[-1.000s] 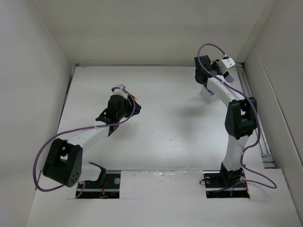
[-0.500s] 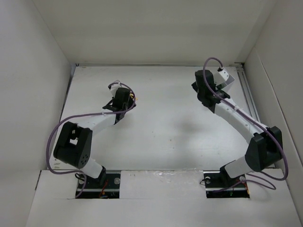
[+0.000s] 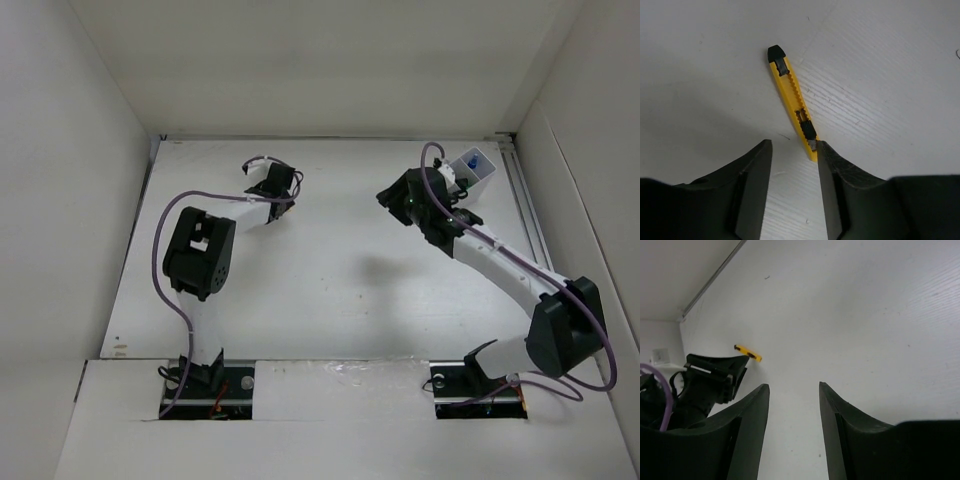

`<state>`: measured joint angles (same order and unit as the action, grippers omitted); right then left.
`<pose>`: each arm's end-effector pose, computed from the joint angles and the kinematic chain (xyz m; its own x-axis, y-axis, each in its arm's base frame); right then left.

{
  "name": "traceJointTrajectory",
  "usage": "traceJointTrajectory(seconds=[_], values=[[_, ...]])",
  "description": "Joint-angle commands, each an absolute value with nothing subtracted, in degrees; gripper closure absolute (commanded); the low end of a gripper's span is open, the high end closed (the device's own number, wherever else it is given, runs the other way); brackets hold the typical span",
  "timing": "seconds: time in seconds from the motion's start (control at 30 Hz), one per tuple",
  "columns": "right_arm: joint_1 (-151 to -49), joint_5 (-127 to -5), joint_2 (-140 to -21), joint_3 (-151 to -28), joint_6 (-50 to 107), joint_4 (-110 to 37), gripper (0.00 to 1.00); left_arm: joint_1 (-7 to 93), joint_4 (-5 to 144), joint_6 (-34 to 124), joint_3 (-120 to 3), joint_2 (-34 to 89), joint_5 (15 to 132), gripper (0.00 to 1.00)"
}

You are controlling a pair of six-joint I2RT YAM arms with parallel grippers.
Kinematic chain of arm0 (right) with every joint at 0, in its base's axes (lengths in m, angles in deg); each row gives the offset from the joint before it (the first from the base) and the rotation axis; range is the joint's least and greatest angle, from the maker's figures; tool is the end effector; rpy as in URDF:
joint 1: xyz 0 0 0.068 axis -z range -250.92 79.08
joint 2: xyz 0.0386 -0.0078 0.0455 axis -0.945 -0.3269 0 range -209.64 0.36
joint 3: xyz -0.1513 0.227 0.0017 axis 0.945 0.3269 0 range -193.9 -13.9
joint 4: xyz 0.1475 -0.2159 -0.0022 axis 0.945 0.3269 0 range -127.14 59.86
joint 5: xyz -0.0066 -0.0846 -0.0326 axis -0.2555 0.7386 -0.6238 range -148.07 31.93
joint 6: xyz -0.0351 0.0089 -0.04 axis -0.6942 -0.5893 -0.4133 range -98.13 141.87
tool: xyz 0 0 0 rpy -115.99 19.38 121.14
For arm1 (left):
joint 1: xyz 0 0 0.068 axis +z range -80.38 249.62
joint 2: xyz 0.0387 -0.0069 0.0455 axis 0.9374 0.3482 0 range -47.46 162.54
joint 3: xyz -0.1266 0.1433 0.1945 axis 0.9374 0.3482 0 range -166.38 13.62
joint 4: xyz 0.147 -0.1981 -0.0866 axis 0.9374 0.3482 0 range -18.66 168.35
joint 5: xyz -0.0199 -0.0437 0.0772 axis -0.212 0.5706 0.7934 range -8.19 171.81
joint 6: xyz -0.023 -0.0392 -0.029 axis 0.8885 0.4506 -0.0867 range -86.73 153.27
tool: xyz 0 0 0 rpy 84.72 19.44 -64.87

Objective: Sort the stationery into containers
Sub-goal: Place the pen in the storage box, then pick up the pen from the center of the board.

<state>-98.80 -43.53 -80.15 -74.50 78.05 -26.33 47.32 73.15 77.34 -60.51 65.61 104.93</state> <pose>0.2875 0.1421 0.2914 -0.4689 0.6617 -0.5851 0.2293 0.7309 0.6428 0.4055 -0.1511 0.1794 -0.4853 -0.4923 -0.7226 -0.3670 0.8648 -0.3427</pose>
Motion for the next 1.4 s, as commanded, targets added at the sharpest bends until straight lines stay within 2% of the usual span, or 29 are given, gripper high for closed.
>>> traceJointTrajectory(seconds=[0.0,0.13,0.3,0.43,0.53,0.63,0.83,1.0,1.17,1.37], values=[[-99.65,-48.49,-77.96,-74.81,76.80,-29.67,0.49,47.47,76.44,78.27,-63.73,66.08,107.91,0.57],[-99.66,-49.81,-77.95,-74.81,76.80,-30.20,0.49,47.47,77.15,78.27,-67.06,69.33,107.39,0.49],[-100.71,-50.86,-77.42,-74.81,76.80,-30.90,0.49,47.47,78.38,76.96,-71.54,72.59,106.77,0.49],[-100.71,-50.86,-76.02,-74.81,76.80,-30.90,0.49,47.47,79.86,76.95,-72.60,74.96,107.12,0.61],[-99.58,-50.86,-74.53,-74.28,76.80,-30.90,0.49,47.47,80.39,76.25,-72.60,74.97,107.91,0.63],[-98.35,-51.56,-72.07,-73.76,76.80,-30.90,0.48,47.47,81.01,74.94,-72.08,74.97,109.31,0.73],[-95.79,-54.28,-67.84,-72.09,76.80,-30.37,0.47,47.47,83.64,70.98,-71.55,74.44,111.42,0.83],[-92.63,-56.23,-66.44,-71.47,76.80,-30.37,0.44,47.47,83.65,68.25,-68.40,72.42,110.38,1.00],[-92.10,-61.32,-71.26,-72.08,76.80,-30.90,0.30,44.84,76.81,66.75,-59.87,65.93,108.00,1.00],[-92.10,-65.28,-76.71,-73.23,76.27,-32.04,0.29,43.43,68.90,65.44,-46.45,54.15,98.53,1.00]])
